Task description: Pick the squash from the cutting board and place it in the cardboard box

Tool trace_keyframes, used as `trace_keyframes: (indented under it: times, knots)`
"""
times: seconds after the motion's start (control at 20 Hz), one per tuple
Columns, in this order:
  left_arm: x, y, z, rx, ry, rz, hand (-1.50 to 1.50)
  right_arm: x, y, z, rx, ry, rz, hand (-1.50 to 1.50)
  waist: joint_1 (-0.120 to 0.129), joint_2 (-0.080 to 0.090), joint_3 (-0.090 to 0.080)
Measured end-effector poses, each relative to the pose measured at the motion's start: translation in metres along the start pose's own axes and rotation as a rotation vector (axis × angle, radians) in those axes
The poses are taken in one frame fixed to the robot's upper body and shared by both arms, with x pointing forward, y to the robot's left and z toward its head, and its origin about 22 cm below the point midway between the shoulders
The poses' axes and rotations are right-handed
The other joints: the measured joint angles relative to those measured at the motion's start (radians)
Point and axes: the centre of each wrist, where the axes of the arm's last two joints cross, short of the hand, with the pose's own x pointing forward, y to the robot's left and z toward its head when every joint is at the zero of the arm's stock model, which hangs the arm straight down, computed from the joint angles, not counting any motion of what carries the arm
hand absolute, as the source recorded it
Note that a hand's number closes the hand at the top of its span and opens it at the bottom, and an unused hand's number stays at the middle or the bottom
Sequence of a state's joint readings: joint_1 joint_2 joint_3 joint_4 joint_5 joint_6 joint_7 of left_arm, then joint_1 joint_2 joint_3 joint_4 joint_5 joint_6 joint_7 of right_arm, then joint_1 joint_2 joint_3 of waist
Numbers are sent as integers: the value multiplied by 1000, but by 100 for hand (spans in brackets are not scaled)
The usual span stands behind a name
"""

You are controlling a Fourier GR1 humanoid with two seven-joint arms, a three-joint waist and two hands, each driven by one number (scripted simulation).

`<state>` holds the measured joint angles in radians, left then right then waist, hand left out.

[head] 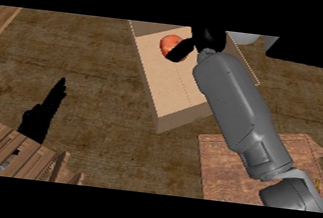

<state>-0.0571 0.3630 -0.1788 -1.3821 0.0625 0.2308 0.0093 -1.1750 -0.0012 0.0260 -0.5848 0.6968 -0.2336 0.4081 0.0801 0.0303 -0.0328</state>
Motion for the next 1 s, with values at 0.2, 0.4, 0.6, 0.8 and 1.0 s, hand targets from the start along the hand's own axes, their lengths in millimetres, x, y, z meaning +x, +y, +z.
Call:
trace_keyframes:
  times: [0.2, 0.4, 0.6, 0.8, 1.0]
  knots:
    - [-2, 0, 0, -1, -6, 1, 0, -4, -3, -3, -87, -14, -136, -150, 1, 0, 3]
    - [-5, 1, 2, 7, -6, -1, 0, -9, -13, -7, -208, -17, -303, -150, -9, -2, 6]
    - [-8, 4, 6, 19, 6, 1, 0, -19, -26, -10, -286, -28, -471, -150, -28, -8, 8]
    - [-9, 7, 8, 29, 7, 4, 0, -43, -49, -17, -377, -17, -586, -150, -43, -12, 10]
    - [-10, 10, 11, 47, 20, 0, 0, -80, -72, -21, -472, 25, -636, -150, -59, -17, 9]
